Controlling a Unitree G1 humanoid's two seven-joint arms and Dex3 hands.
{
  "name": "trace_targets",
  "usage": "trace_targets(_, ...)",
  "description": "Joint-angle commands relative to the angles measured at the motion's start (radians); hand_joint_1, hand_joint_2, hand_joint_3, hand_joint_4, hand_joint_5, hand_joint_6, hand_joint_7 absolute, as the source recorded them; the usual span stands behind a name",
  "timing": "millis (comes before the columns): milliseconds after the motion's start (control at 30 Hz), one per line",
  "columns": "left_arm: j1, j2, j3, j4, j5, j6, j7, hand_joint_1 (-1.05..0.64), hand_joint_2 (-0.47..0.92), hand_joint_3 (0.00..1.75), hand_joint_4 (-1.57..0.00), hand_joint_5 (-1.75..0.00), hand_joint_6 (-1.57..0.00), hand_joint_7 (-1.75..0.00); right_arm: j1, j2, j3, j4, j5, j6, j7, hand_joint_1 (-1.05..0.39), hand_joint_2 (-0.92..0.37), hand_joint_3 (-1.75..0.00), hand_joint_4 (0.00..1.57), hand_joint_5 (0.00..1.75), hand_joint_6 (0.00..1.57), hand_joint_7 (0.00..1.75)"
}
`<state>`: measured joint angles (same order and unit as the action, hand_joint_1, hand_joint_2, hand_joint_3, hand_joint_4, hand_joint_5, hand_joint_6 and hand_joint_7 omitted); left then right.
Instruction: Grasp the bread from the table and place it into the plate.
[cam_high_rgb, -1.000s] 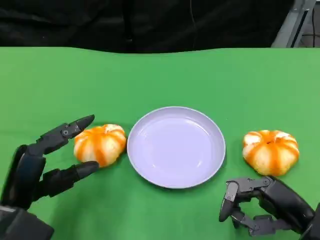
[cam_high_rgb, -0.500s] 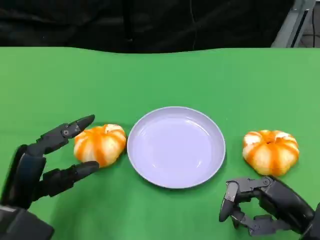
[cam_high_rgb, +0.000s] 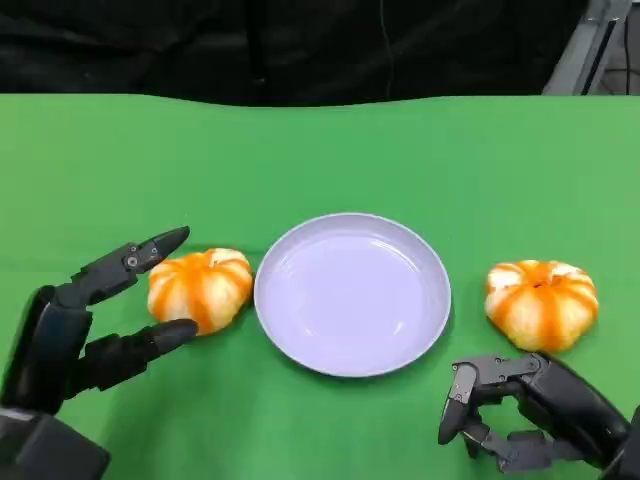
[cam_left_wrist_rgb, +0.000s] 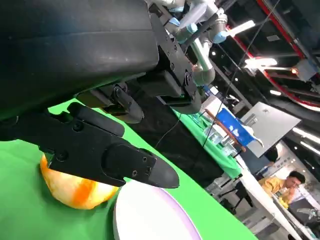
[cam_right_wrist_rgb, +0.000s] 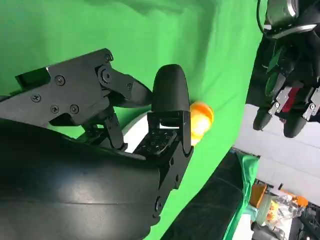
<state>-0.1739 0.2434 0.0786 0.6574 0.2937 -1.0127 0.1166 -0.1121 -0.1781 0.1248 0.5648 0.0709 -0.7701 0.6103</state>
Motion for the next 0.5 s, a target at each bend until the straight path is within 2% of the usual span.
trace_targets(33,-0.01,0.025,-0.001,-0.007,0.007,0.005,0.017,-0.55,0.92,0.03,-0.71,0.0,-0.68,0.0,0.005,-0.016,-0.006,0.002,0.007,-0.007,0.0,-0.08,-0.72,-0.82,0.73,1.66,0.81,1.15)
trace_targets(500,-0.01,0.025,-0.001,-0.007,0.006,0.005,0.017,-0.55,0.92,0.03,-0.71,0.0,-0.68,0.0,0.005,-0.016,-0.006,0.002,0.007,-0.007,0.0,-0.08,-0.72,-0.82,0.73,1.66,0.81,1.15)
